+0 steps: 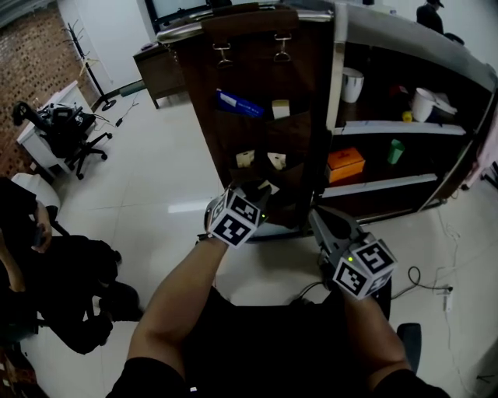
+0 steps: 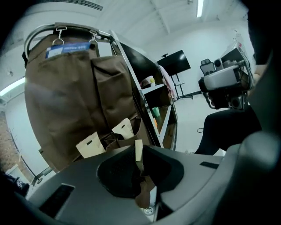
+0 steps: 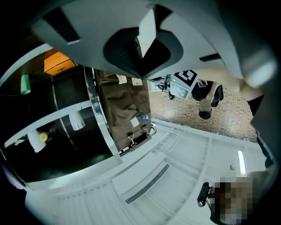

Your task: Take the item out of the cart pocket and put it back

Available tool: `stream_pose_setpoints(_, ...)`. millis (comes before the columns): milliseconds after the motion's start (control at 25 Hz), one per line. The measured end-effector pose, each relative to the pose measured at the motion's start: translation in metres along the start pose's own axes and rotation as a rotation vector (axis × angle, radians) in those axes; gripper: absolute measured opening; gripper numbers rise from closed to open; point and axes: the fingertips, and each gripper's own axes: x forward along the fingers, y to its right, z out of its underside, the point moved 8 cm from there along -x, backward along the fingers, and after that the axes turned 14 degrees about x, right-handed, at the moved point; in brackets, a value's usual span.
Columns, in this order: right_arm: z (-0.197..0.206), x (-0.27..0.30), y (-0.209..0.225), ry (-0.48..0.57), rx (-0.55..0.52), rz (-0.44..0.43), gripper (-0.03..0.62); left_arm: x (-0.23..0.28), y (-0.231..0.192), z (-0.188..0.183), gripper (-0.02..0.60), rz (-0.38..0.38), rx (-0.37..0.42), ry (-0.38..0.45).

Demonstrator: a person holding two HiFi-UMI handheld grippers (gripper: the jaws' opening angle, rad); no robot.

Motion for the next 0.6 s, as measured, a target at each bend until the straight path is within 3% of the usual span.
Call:
stream_pose_setpoints(360,-0.014,-0.003,-0.033,0.024,-0.021,-0.064,0.018,-0.089,-0.01,-0.039,0.049,-0.109,-0.173,0.132)
stream_pose_setpoints(600,-0.022,-0.013,-0.054,0.038,-0.034,-0.093,0.018,-0.16,0.006,-0.056,0.049,-0.226,-0.223,0.235)
